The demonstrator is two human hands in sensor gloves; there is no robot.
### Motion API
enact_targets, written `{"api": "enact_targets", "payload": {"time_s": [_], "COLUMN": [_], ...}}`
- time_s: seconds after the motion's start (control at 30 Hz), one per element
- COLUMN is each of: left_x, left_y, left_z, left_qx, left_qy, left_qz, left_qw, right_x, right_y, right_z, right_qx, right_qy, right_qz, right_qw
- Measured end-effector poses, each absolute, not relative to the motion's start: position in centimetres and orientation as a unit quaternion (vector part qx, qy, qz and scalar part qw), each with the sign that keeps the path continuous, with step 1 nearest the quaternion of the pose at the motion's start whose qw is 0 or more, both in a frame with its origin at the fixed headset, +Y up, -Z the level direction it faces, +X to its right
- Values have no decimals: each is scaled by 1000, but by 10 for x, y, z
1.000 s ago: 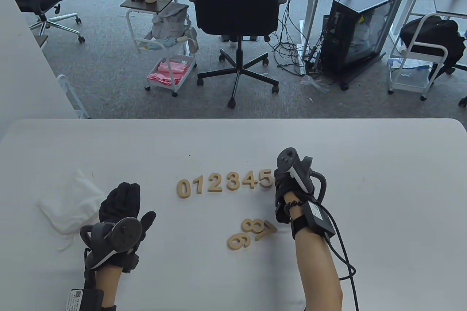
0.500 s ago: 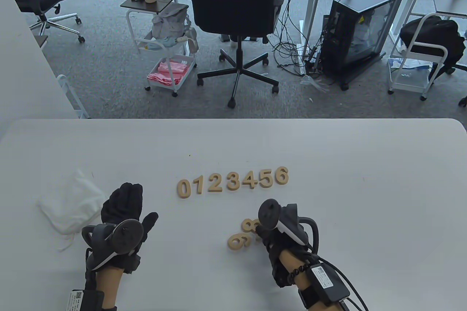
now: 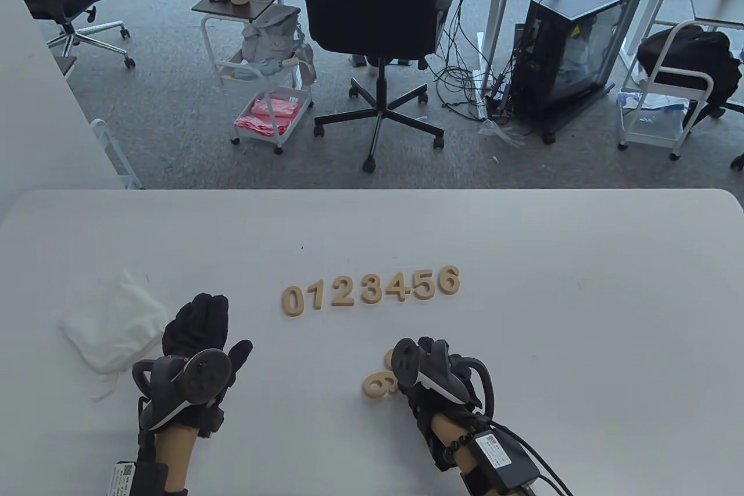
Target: Empty bag and arrange number blocks in order
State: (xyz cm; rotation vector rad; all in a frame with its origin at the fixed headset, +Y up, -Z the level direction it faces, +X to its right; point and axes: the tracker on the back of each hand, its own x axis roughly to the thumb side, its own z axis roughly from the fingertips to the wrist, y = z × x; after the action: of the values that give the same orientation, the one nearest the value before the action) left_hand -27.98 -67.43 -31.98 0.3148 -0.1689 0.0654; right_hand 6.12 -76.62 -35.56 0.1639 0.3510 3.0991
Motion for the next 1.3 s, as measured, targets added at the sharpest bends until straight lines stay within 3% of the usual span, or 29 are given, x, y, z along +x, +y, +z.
{"api": "enact_targets", "payload": {"time_s": [0.43,1.3], "left_x": [-280,-280], "left_y": [-674,-674], "left_z": [-321,-321], "left_qx": [156,155], "left_qy": [-85,-85], "left_qz": [32,32], "left_qw": [984,984], "right_x": [55,61], "right_y": [-774,-761], "right_z": [-358,-357], "right_qx": [46,48], "right_qy": [95,62], "right_qz": [994,997], "right_qw": [-16,-22]}}
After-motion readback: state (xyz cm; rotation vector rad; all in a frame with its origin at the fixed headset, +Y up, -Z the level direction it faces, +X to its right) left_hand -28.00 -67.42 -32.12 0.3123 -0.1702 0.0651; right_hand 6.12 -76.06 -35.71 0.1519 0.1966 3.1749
